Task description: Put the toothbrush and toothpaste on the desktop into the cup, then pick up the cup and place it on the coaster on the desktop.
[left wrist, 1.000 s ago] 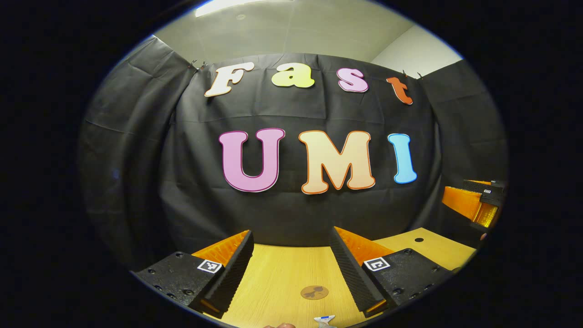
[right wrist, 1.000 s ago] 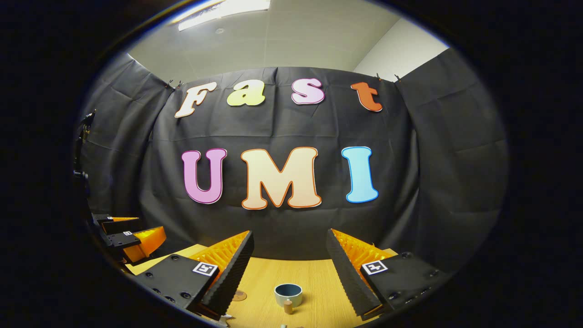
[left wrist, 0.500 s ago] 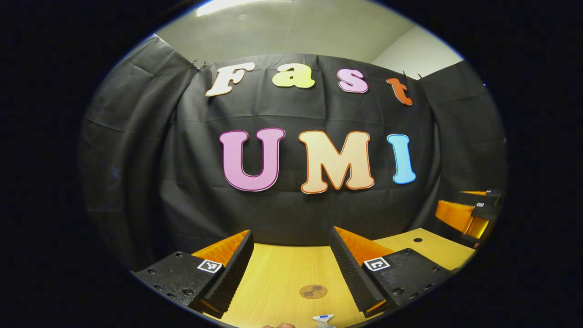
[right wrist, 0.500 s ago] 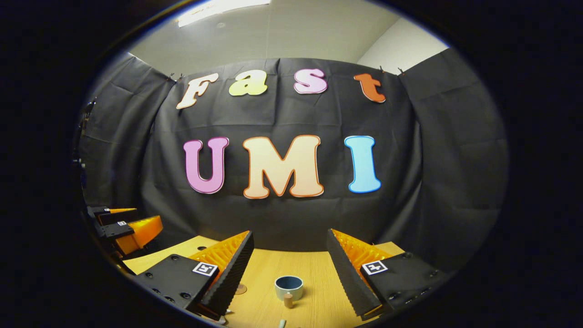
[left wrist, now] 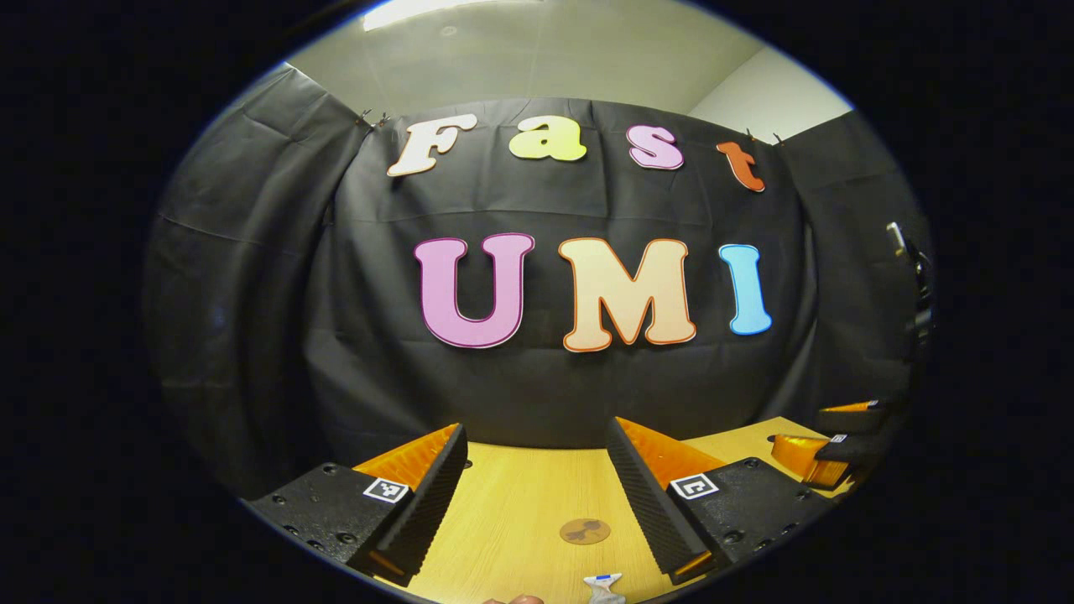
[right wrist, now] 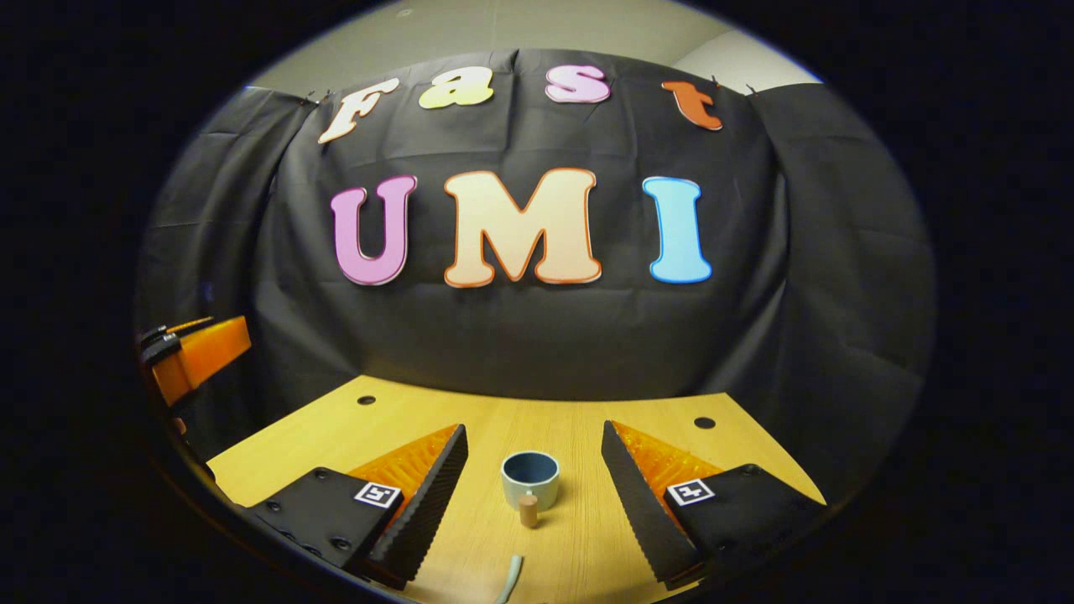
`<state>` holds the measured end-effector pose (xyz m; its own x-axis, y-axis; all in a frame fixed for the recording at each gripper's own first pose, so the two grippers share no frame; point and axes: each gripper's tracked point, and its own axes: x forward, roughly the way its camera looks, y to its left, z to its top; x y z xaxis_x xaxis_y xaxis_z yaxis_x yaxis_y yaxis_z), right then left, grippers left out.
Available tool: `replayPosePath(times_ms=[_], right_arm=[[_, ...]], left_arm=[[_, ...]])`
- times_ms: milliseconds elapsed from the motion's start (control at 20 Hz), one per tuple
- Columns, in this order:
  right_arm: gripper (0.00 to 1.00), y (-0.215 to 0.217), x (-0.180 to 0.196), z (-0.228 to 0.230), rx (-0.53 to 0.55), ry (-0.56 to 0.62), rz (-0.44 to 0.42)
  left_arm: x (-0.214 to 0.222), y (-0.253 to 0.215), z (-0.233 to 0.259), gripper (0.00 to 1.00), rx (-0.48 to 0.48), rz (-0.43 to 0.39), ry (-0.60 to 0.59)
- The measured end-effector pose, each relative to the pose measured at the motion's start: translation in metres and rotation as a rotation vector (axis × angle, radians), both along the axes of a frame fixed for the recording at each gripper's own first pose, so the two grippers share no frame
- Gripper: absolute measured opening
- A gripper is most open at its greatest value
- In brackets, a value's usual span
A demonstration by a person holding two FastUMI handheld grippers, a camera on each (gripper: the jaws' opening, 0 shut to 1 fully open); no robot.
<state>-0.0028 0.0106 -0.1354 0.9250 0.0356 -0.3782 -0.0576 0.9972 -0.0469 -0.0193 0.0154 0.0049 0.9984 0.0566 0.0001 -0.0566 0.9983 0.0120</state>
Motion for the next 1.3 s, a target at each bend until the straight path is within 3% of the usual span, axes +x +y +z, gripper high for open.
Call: replayPosePath(times_ms=[800,1000,1300], right_arm=[[1.00,-0.008,-0.058,-0.176,-0.067,0.597,0.000],[1.00,-0.008,-0.072,-0.204,-0.044,0.736,-0.010],[1.00,-0.007,-0.086,-0.233,-0.096,0.856,0.023]], left_arm=[[-0.008,0.009,-0.011,0.96,-0.003,0.053,0.072],[-0.011,0.011,-0.014,0.96,-0.001,0.070,0.102],[-0.015,0.014,-0.018,0.97,-0.008,0.107,0.131]])
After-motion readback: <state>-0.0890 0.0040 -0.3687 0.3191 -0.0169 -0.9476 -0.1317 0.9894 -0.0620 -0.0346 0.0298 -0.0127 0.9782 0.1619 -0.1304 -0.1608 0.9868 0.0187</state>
